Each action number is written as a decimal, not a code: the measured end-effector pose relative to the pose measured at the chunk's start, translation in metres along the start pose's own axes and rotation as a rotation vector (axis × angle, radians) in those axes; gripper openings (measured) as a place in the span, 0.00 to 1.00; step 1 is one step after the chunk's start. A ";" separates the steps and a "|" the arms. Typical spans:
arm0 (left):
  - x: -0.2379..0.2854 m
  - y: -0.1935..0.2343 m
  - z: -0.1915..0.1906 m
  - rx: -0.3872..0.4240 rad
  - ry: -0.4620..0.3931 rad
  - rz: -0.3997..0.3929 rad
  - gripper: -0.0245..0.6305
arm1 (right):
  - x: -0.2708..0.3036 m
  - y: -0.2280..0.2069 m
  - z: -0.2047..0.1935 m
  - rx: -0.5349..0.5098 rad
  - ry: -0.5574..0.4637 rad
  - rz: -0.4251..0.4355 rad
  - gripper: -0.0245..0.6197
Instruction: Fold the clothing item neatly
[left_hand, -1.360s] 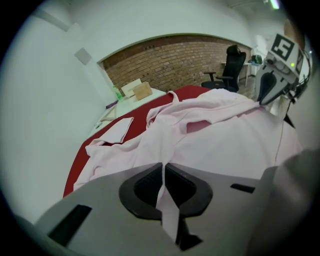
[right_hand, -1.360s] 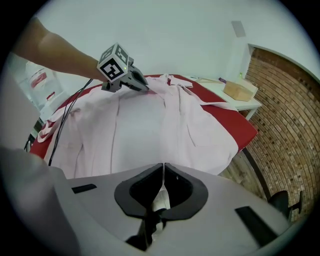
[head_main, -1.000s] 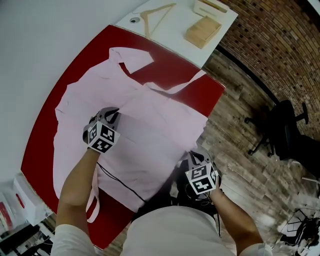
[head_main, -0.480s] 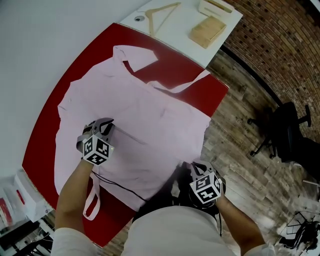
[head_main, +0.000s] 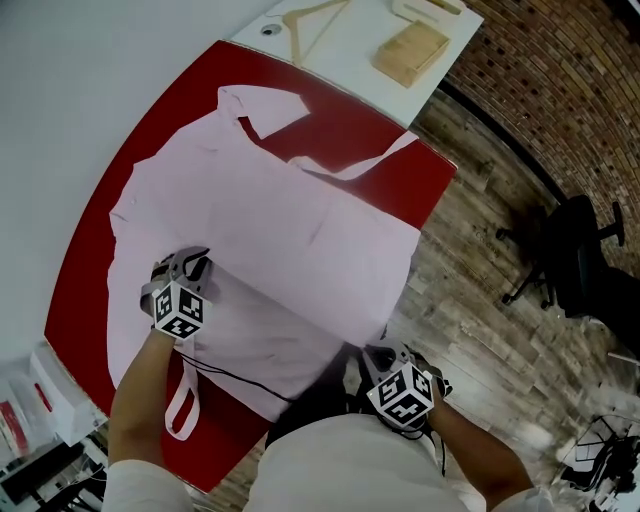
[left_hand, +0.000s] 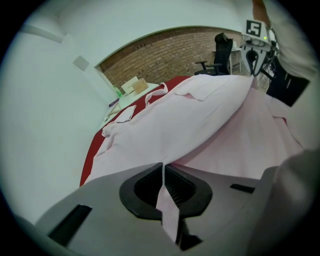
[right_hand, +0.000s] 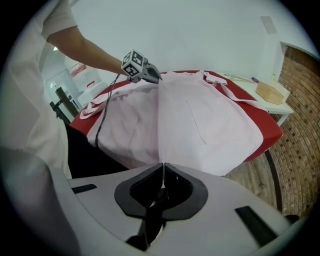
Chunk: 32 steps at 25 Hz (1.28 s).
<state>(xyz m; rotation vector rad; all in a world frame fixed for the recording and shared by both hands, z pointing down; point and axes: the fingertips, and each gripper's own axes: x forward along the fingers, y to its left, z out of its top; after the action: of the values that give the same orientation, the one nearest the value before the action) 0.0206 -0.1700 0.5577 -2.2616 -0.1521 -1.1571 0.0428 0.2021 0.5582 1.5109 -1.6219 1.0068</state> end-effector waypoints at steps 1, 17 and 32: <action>0.001 0.000 -0.003 -0.001 0.005 0.002 0.06 | 0.000 0.004 0.000 -0.001 -0.001 0.013 0.07; 0.009 -0.008 -0.019 -0.010 0.089 -0.019 0.06 | 0.038 0.012 -0.016 -0.011 0.072 0.106 0.07; 0.004 -0.015 -0.029 -0.025 0.149 -0.053 0.06 | 0.054 0.010 -0.018 -0.006 0.100 0.140 0.07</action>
<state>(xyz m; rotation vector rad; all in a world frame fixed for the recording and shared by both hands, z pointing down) -0.0031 -0.1741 0.5808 -2.1949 -0.1405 -1.3566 0.0280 0.1936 0.6138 1.3355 -1.6759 1.1337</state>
